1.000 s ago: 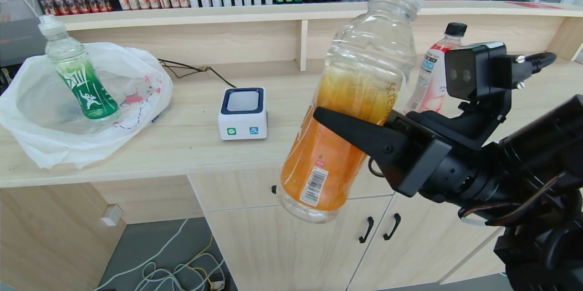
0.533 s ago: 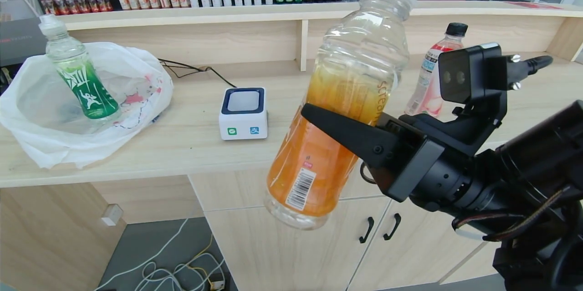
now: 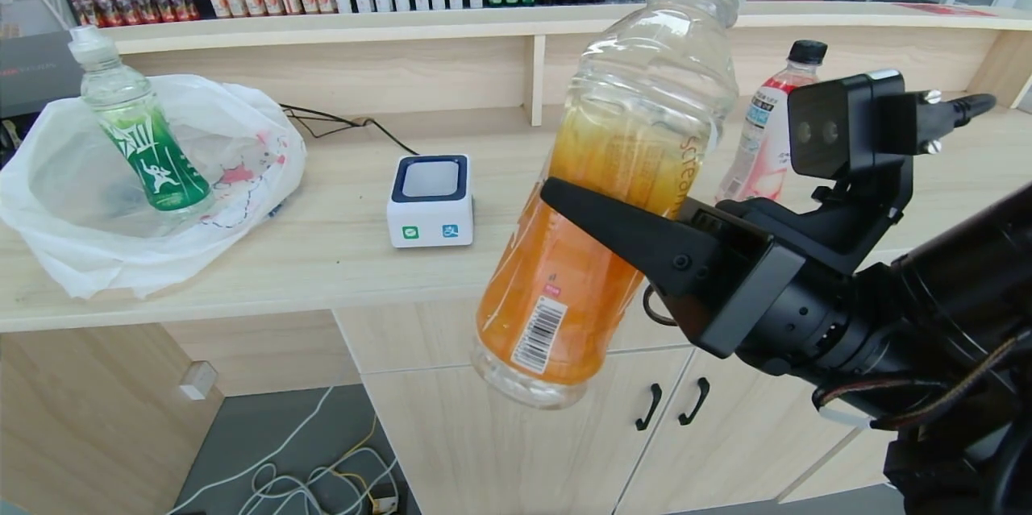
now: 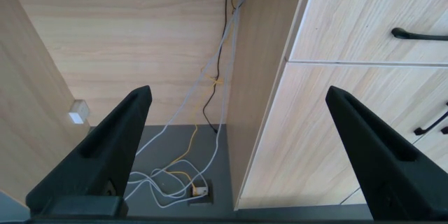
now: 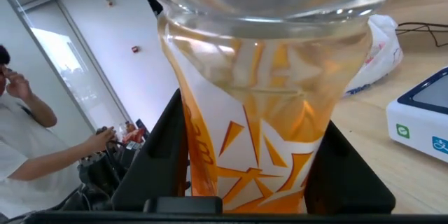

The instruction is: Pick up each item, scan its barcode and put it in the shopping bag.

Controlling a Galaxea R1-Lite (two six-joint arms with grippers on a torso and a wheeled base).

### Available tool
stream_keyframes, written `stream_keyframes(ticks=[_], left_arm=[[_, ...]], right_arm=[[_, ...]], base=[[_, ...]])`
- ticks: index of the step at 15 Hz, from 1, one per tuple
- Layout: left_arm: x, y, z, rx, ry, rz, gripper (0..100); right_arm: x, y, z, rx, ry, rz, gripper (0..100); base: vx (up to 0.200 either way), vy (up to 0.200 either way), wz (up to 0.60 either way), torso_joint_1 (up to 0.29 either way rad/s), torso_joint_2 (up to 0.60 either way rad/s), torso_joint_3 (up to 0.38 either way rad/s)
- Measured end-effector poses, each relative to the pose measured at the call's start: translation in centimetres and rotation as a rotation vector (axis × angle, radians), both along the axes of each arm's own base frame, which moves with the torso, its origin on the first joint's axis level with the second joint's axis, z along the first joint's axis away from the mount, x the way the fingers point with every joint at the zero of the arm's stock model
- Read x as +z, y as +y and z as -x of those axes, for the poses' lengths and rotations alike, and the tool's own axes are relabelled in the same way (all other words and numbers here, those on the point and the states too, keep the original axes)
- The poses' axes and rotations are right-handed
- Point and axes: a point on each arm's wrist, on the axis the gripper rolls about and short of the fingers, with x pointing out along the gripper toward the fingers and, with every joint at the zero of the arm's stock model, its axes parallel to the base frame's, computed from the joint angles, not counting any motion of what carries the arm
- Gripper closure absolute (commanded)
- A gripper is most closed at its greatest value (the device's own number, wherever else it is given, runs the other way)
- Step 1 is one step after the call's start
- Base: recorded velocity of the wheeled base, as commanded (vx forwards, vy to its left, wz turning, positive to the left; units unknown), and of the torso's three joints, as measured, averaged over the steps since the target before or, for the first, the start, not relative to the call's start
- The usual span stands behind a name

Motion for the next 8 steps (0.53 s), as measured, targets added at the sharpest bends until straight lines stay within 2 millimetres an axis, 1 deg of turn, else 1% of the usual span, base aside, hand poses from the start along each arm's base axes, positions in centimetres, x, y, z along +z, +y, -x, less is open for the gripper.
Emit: stream_keyframes(ticks=[4,8], left_arm=[[0.00,0.00,0.00,0.000,0.000,-0.001,0],[0.00,0.00,0.00,0.000,0.000,0.000,0]], right_arm=[[0.02,-0.22,0.13,-0.013,-0.016,0.005,100],[0.00,-0.60,0.20,-0.072,-0.077,0.018,100]], base=[[0.000,0.000,0.00,0.000,0.00,0.000],[0.000,0.000,0.00,0.000,0.00,0.000]])
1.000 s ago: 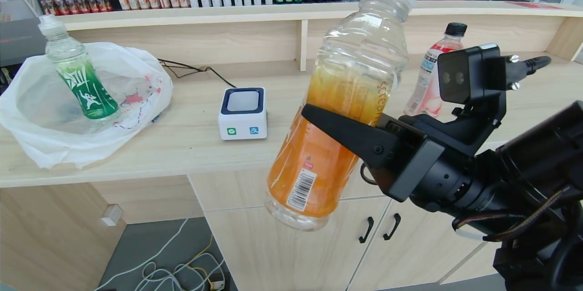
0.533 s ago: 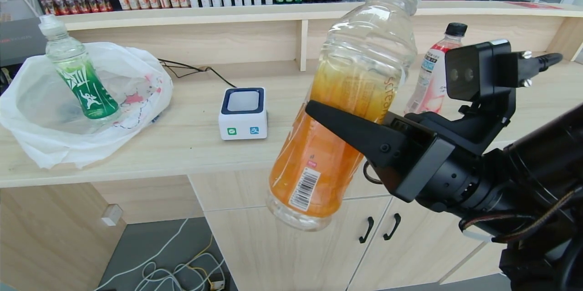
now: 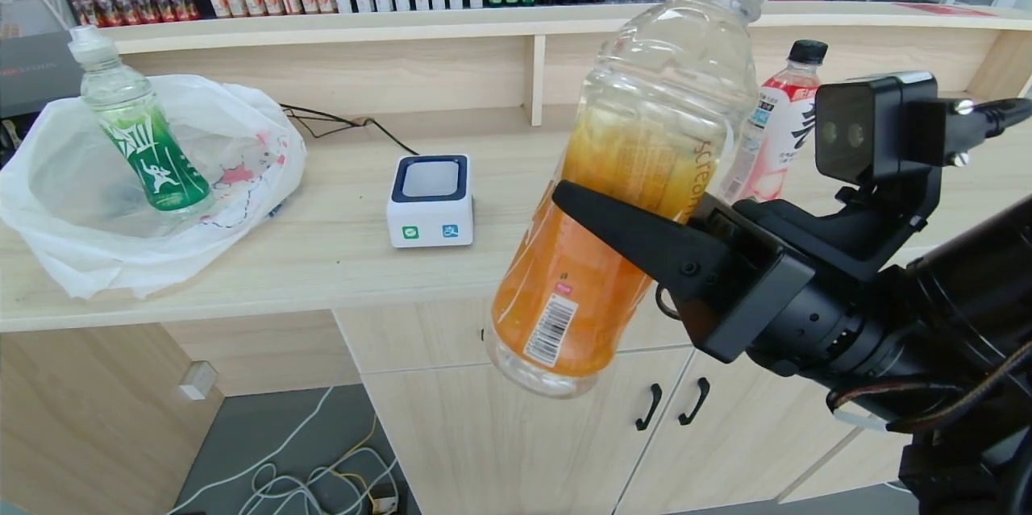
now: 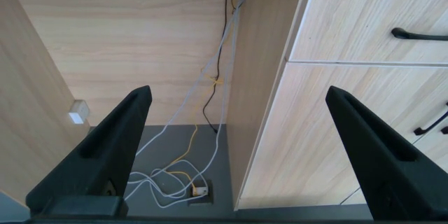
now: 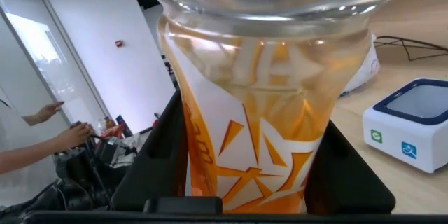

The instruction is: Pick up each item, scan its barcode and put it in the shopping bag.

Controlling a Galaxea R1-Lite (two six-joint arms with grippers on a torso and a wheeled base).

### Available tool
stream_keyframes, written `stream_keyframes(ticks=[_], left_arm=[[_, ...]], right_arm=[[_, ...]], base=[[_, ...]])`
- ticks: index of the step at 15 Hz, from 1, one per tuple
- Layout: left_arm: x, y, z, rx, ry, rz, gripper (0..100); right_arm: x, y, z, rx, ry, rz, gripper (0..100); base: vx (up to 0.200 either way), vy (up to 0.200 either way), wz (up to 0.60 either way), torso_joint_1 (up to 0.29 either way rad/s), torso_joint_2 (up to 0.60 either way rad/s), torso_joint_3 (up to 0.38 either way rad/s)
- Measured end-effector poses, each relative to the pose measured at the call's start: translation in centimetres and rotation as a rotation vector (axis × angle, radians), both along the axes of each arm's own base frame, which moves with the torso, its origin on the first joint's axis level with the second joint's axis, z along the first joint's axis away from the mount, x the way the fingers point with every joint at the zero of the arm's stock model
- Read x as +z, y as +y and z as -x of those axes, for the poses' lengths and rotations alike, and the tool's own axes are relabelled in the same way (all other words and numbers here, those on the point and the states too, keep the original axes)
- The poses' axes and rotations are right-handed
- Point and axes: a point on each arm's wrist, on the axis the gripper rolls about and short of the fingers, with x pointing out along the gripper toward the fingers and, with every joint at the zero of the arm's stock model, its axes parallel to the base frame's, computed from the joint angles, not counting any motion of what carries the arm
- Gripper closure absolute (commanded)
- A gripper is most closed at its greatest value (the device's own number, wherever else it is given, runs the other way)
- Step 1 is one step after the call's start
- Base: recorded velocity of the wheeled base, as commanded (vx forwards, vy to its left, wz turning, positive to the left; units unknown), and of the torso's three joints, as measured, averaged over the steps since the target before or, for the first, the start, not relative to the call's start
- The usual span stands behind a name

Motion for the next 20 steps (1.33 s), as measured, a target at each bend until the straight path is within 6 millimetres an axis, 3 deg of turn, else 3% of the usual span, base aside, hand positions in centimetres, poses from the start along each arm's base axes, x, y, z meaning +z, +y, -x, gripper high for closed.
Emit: stream_keyframes(ticks=[7,16,20], left_arm=[[0.0,0.0,0.0,0.001,0.000,0.000,0],[0.0,0.0,0.0,0.000,0.000,-0.001,0],[0.0,0.0,0.0,0.000,0.000,0.000,0]], right_arm=[[-0.5,-0.7,0.7,-0.209,-0.102,0.031,100],[-0.4,-1.1,-0.1,-0.687,-0.182,0.106,100],[0.1,-1.5,-0.6,-0.983,-0.123,0.115,100]], base=[[0.000,0.000,0.00,0.000,0.00,0.000],[0.000,0.000,0.00,0.000,0.00,0.000],[0.000,0.000,0.00,0.000,0.00,0.000]])
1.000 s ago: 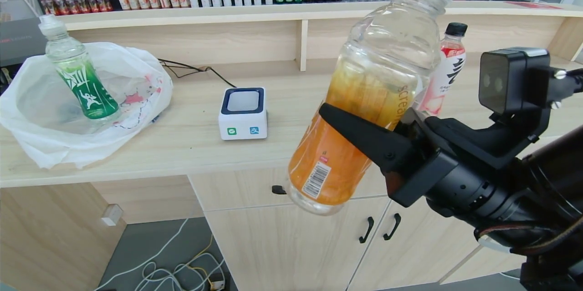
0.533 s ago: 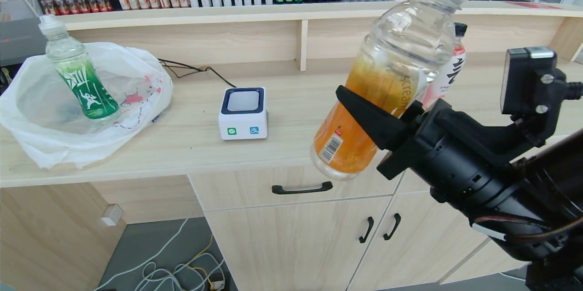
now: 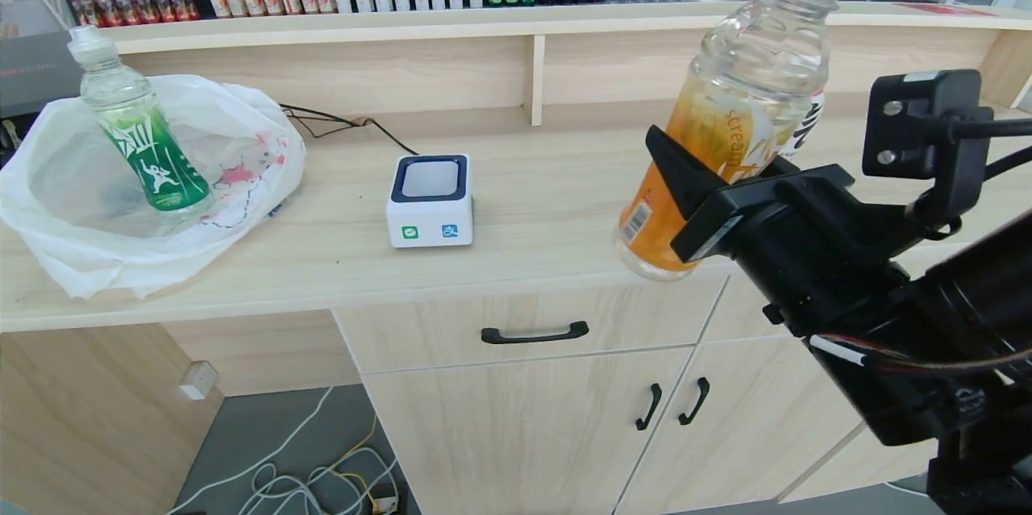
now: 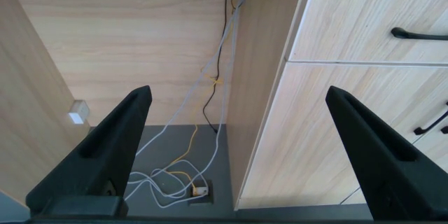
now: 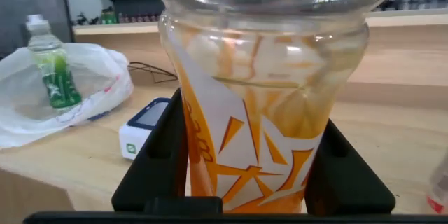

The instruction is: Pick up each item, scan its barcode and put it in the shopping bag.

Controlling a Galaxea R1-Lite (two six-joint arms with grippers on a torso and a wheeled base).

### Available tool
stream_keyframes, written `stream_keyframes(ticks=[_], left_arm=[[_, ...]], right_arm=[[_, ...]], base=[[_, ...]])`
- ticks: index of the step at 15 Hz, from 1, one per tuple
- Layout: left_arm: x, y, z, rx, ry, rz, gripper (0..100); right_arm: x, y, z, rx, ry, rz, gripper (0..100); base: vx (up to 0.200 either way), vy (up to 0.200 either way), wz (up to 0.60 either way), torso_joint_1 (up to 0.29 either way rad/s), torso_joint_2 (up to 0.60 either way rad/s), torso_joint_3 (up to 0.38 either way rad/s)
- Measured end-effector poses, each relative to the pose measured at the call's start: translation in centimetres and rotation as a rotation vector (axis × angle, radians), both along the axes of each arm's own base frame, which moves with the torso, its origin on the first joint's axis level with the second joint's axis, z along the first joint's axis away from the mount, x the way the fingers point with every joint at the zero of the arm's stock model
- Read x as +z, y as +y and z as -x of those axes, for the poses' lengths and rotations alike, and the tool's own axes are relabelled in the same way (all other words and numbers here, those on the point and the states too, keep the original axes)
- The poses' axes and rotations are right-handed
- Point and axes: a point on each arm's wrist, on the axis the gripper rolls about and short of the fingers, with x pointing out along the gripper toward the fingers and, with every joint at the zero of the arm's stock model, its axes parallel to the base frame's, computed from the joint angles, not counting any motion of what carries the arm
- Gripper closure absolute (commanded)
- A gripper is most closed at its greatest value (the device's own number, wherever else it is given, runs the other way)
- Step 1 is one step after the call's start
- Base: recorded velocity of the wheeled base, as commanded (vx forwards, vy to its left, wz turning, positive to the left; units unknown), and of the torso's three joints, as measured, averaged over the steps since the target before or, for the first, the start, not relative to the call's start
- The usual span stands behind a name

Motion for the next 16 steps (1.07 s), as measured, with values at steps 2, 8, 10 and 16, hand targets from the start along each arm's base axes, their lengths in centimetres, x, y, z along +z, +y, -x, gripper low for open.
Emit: stream_keyframes(ticks=[2,8,10,16], left_arm=[[0.0,0.0,0.0,0.000,0.000,0.000,0],[0.0,0.0,0.0,-0.001,0.000,0.000,0],[0.0,0.0,0.0,-0.001,0.000,0.000,0],[0.0,0.0,0.0,0.000,0.000,0.002,0]], right_arm=[[0.3,0.1,0.1,-0.026,-0.010,0.005,100],[0.0,-0.9,-0.8,-0.031,0.005,-0.007,100],[0.0,-1.3,-1.2,-0.045,0.003,-0.004,100],[0.6,-1.1,-1.5,-0.042,-0.010,-0.015,100]], base=[[0.000,0.000,0.00,0.000,0.00,0.000],[0.000,0.033,0.00,0.000,0.00,0.000],[0.000,0.200,0.00,0.002,0.00,0.002],[0.000,0.200,0.00,0.003,0.00,0.006]])
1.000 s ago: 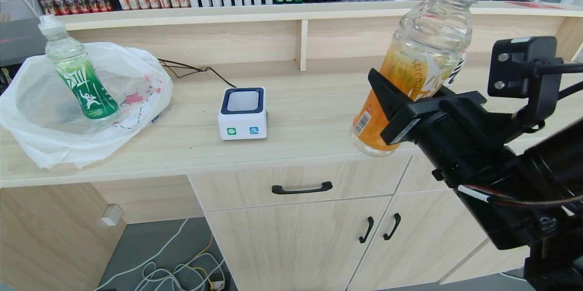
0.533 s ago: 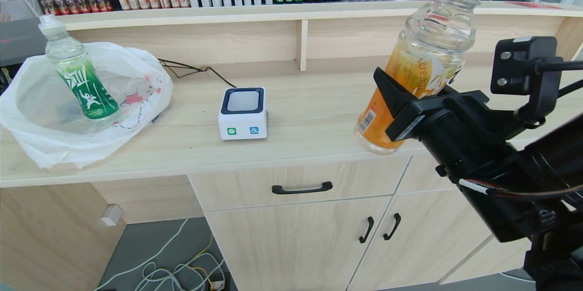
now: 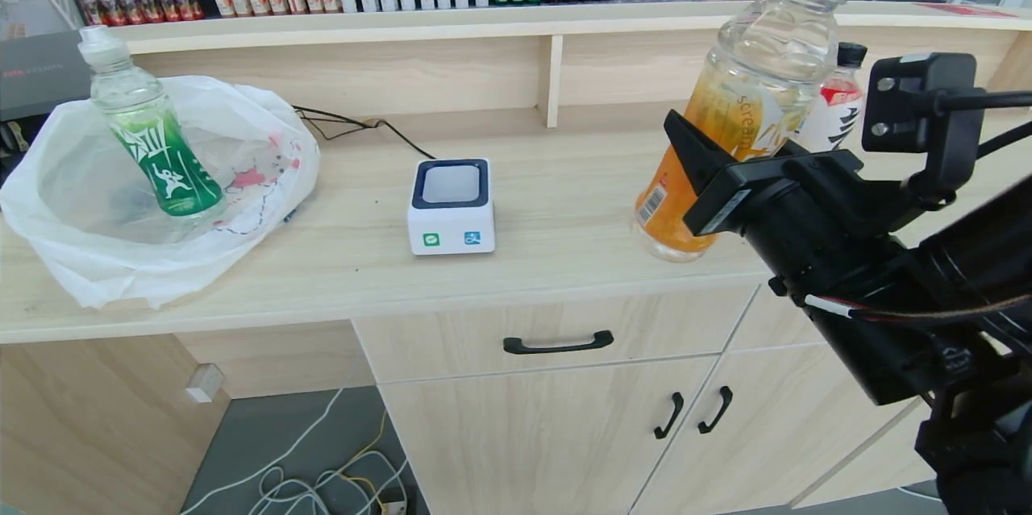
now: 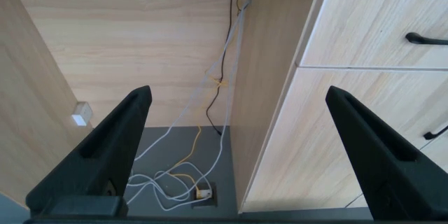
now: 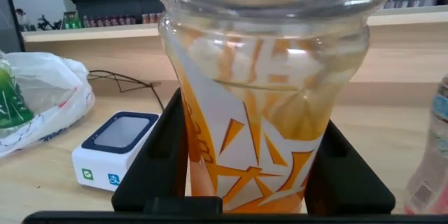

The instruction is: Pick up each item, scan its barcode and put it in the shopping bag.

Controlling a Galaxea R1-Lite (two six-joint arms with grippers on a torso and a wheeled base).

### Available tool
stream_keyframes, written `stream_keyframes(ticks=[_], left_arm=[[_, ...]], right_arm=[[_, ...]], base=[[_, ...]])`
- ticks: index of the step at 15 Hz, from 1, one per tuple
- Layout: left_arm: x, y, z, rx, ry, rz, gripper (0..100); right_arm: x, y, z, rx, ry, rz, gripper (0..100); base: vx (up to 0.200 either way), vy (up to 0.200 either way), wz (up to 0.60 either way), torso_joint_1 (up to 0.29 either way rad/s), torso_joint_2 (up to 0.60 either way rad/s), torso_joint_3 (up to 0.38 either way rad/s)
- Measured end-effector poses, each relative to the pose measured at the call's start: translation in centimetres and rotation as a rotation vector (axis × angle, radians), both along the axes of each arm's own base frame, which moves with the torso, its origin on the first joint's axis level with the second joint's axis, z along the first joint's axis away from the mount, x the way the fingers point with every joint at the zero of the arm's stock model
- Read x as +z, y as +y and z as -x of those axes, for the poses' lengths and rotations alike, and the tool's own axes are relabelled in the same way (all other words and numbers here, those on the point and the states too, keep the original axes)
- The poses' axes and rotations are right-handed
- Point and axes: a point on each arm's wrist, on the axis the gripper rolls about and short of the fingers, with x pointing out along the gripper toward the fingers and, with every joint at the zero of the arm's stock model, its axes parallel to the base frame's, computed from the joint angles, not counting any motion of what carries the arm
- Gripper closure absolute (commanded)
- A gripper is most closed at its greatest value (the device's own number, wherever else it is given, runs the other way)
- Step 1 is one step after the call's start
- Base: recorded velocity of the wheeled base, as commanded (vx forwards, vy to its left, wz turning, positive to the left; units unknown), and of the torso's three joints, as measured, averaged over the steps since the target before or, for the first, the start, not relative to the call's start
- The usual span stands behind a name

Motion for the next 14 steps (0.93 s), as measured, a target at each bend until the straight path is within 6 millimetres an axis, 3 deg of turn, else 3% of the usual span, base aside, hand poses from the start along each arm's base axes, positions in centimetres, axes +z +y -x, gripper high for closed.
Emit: stream_keyframes(ticks=[9,14], left_arm=[[0.00,0.00,0.00,0.001,0.000,0.001,0],[0.00,0.00,0.00,0.000,0.000,0.000,0]], right_arm=[[-0.14,0.14,0.09,0.012,-0.015,-0.008,100],[-0.14,0.59,0.13,0.030,-0.037,-0.020,100]], base=[[0.000,0.200,0.00,0.000,0.00,0.003],[0.000,0.000,0.00,0.000,0.00,0.000]])
